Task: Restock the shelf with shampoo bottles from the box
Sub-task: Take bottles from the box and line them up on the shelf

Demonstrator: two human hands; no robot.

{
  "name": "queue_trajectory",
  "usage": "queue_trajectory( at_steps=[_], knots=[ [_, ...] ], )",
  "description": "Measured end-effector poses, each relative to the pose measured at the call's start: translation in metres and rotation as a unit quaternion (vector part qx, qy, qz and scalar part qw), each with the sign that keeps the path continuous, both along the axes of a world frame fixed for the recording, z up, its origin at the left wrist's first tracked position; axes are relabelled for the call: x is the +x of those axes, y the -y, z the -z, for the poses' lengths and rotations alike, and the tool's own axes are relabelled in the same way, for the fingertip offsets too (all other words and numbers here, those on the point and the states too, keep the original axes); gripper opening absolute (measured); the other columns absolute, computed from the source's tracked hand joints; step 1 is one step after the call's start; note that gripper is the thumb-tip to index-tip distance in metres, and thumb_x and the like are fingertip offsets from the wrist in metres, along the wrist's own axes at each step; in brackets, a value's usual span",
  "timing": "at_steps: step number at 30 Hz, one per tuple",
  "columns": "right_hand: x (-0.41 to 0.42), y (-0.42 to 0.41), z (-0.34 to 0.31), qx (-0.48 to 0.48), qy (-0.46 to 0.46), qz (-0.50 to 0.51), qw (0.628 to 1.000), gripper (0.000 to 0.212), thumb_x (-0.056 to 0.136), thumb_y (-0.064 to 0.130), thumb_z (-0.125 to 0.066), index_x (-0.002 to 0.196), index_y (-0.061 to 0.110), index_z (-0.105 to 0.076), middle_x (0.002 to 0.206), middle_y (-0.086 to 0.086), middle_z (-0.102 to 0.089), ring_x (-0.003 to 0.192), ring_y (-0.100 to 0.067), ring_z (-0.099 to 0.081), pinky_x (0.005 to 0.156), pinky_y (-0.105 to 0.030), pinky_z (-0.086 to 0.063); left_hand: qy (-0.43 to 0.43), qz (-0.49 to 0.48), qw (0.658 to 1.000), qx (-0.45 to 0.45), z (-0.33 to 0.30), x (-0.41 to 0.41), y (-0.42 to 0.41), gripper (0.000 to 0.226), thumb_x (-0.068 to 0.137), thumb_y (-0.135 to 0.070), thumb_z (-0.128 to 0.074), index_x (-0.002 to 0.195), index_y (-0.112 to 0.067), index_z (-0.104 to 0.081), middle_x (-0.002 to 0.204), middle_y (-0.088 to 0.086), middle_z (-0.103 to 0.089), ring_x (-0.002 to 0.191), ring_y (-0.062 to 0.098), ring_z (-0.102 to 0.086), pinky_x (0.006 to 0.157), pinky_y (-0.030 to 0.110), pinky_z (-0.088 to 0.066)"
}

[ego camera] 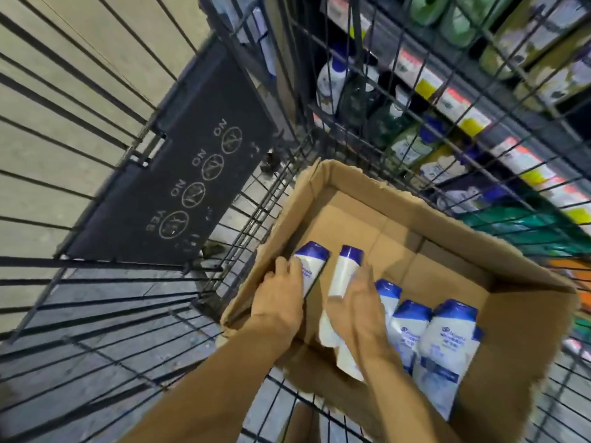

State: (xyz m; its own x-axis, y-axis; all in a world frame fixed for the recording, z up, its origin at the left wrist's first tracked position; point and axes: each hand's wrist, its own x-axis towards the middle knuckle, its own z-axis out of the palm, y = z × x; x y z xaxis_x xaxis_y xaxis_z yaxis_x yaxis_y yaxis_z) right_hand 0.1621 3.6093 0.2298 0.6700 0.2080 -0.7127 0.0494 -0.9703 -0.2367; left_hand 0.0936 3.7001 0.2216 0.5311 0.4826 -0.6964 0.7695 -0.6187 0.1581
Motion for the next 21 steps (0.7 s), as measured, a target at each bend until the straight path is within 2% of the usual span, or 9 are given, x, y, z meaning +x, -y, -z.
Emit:
queue_trajectory(
  at_steps=[1, 4, 6, 8, 10, 12, 14, 17, 21],
  knots=[
    [0.003, -0.001, 0.003, -0.007, -0.016, 0.013, 1.0, 0.069, 0.081, 0.025, -0.063, 0.136, 0.0, -0.03, 0.129, -0.019, -0.051, 0.11, -0.035, -0.056, 0.088, -0.036, -0.047, -0.008, -0.028, 0.999, -0.015, 0.003, 0.002, 0.001, 0.071, 0.085, -0.022, -0.065, 0.14, -0.015, -0.021, 0.134, 0.011, -0.038, 0.116, 0.031, -0.054, 0.092, 0.04, -0.046],
    [0.008, -0.007, 0.008, -0.054, -0.03, -0.043, 0.997, 0.08, 0.073, 0.048, -0.074, 0.129, 0.001, -0.043, 0.127, -0.016, -0.043, 0.115, -0.032, -0.05, 0.095, -0.037, -0.046, -0.026, -0.062, 0.996, -0.052, 0.008, 0.006, 0.001, 0.095, 0.085, -0.033, -0.065, 0.15, -0.026, 0.004, 0.137, 0.014, -0.038, 0.118, 0.035, -0.053, 0.096, 0.044, -0.043],
    [0.008, -0.009, 0.008, -0.069, -0.055, -0.022, 0.996, 0.079, 0.07, 0.044, -0.079, 0.127, 0.002, -0.045, 0.123, -0.015, -0.043, 0.108, -0.031, -0.054, 0.09, -0.035, -0.048, -0.035, -0.057, 0.996, -0.067, 0.009, 0.008, 0.001, 0.1, 0.086, -0.033, -0.064, 0.149, -0.033, 0.014, 0.138, 0.015, -0.037, 0.119, 0.036, -0.051, 0.1, 0.046, -0.04],
    [0.004, -0.012, 0.01, -0.065, -0.064, 0.008, 0.996, 0.091, 0.07, 0.033, -0.078, 0.138, -0.002, -0.029, 0.129, -0.018, -0.042, 0.111, -0.034, -0.055, 0.087, -0.036, -0.046, -0.039, -0.063, 0.995, -0.068, 0.009, 0.009, 0.002, 0.101, 0.085, -0.029, -0.064, 0.149, -0.035, 0.015, 0.137, 0.015, -0.038, 0.12, 0.037, -0.05, 0.1, 0.047, -0.039],
    [-0.001, -0.012, 0.011, -0.064, -0.044, 0.002, 0.997, 0.105, 0.073, 0.03, -0.074, 0.146, -0.001, -0.006, 0.137, -0.023, -0.037, 0.12, -0.037, -0.049, 0.094, -0.039, -0.044, -0.034, -0.071, 0.995, -0.069, 0.009, 0.01, 0.005, 0.101, 0.085, -0.025, -0.063, 0.149, -0.035, 0.014, 0.135, 0.015, -0.039, 0.119, 0.037, -0.049, 0.1, 0.048, -0.039],
    [-0.006, -0.013, 0.012, -0.058, -0.031, -0.026, 0.997, 0.102, 0.077, 0.034, -0.069, 0.146, 0.002, -0.002, 0.14, -0.024, -0.037, 0.125, -0.038, -0.046, 0.099, -0.042, -0.042, -0.025, -0.085, 0.993, -0.073, 0.011, 0.009, 0.006, 0.097, 0.086, -0.023, -0.06, 0.148, -0.034, 0.014, 0.136, 0.015, -0.038, 0.119, 0.037, -0.049, 0.1, 0.048, -0.04],
    [-0.005, -0.012, 0.015, -0.058, -0.042, -0.035, 0.997, 0.091, 0.079, 0.042, -0.068, 0.142, 0.001, -0.018, 0.136, -0.021, -0.046, 0.124, -0.035, -0.049, 0.096, -0.04, -0.043, -0.012, -0.09, 0.993, -0.081, 0.011, 0.007, 0.006, 0.097, 0.086, -0.026, -0.06, 0.149, -0.033, 0.014, 0.134, 0.014, -0.038, 0.118, 0.037, -0.049, 0.1, 0.047, -0.04],
    [0.0, -0.01, 0.018, -0.007, -0.042, 0.03, 0.999, 0.066, 0.074, 0.042, -0.076, 0.124, 0.007, -0.05, 0.116, -0.011, -0.06, 0.107, -0.03, -0.06, 0.084, -0.034, -0.047, 0.014, -0.098, 0.991, -0.09, 0.011, 0.003, 0.006, 0.103, 0.081, -0.035, -0.064, 0.148, -0.035, 0.013, 0.13, 0.013, -0.042, 0.115, 0.037, -0.051, 0.099, 0.047, -0.042],
    [-0.004, 0.008, 0.017, 0.131, -0.01, 0.145, 0.981, 0.053, 0.072, 0.029, -0.08, 0.115, 0.018, -0.05, 0.108, -0.007, -0.063, 0.1, -0.029, -0.061, 0.084, -0.039, -0.05, 0.039, -0.16, 0.98, -0.113, 0.012, 0.0, 0.008, 0.104, 0.071, -0.042, -0.065, 0.146, -0.041, 0.006, 0.125, 0.011, -0.051, 0.117, 0.035, -0.05, 0.098, 0.05, -0.043]
  ],
)
